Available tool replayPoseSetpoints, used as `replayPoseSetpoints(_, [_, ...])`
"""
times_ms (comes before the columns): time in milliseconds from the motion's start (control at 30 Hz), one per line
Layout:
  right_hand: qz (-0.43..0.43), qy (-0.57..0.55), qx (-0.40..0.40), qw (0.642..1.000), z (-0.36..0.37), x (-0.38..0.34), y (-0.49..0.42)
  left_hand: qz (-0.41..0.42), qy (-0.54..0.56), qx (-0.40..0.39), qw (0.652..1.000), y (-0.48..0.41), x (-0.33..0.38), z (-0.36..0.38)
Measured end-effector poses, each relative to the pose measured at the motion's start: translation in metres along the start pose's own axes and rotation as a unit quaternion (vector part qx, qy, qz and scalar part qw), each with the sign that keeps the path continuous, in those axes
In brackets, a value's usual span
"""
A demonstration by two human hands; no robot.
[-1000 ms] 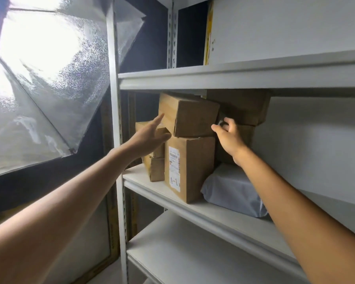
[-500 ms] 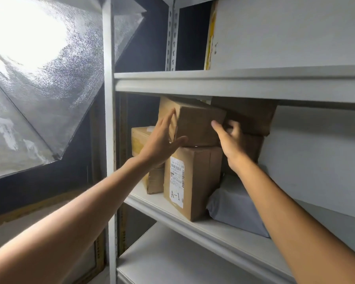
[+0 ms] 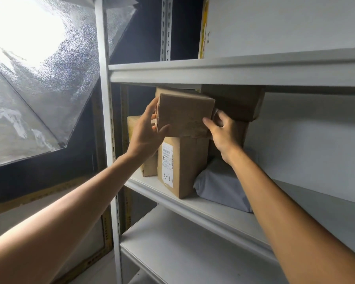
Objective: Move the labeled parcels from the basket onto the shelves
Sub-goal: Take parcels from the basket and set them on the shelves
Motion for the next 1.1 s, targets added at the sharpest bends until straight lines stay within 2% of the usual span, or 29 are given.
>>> replayPoseSetpoints(167, [0.010, -0.040, 0.005, 0.999, -0.015, -0.006, 0.027, 0.027, 0.022, 0.020, 0.999, 0.034, 0.028, -0.003])
replayPoseSetpoints(300, [0.000, -0.071, 0.035, 0.997, -0.034, -0.015, 0.044, 0.019, 0.043, 0.008, 0.999, 0.052, 0.042, 0.000])
replayPoseSetpoints(433, [-0.005, -0.078, 0.055, 0.995, -0.043, -0.023, 0.053, -0.057, 0.123, -0.018, 0.991, 0.061, 0.046, 0.008])
replayPoseSetpoints(600, [0.069, -0.091, 0.062, 0.992, -0.039, -0.022, 0.060, -0.160, 0.207, 0.026, 0.965, 0.054, 0.038, 0.001])
replayPoseSetpoints(700, [0.105, -0.084, 0.037, 0.990, -0.035, -0.015, 0.066, -0.184, 0.226, 0.031, 0.956, 0.058, 0.028, -0.001])
replayPoseSetpoints(833, [0.164, -0.076, -0.010, 0.983, -0.031, -0.014, 0.081, -0.178, 0.193, -0.004, 0.965, 0.066, 0.019, -0.002])
replayPoseSetpoints(967, [0.192, -0.094, -0.021, 0.977, -0.034, -0.014, 0.094, -0.177, 0.190, -0.037, 0.965, 0.070, 0.020, -0.006])
replayPoseSetpoints(1100, [0.161, -0.071, -0.004, 0.984, -0.041, -0.011, 0.117, -0.159, 0.173, -0.103, 0.967, 0.083, 0.016, 0.007])
Point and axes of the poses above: each hand's wrist, its own y-axis away from the middle knuckle, its own z-axis out of the palm, x = y × z, the point moved 7 cm from there along -y, towards the middle knuckle, and after that the axes turned 9 degrees about -z, right-handed, at the moved point
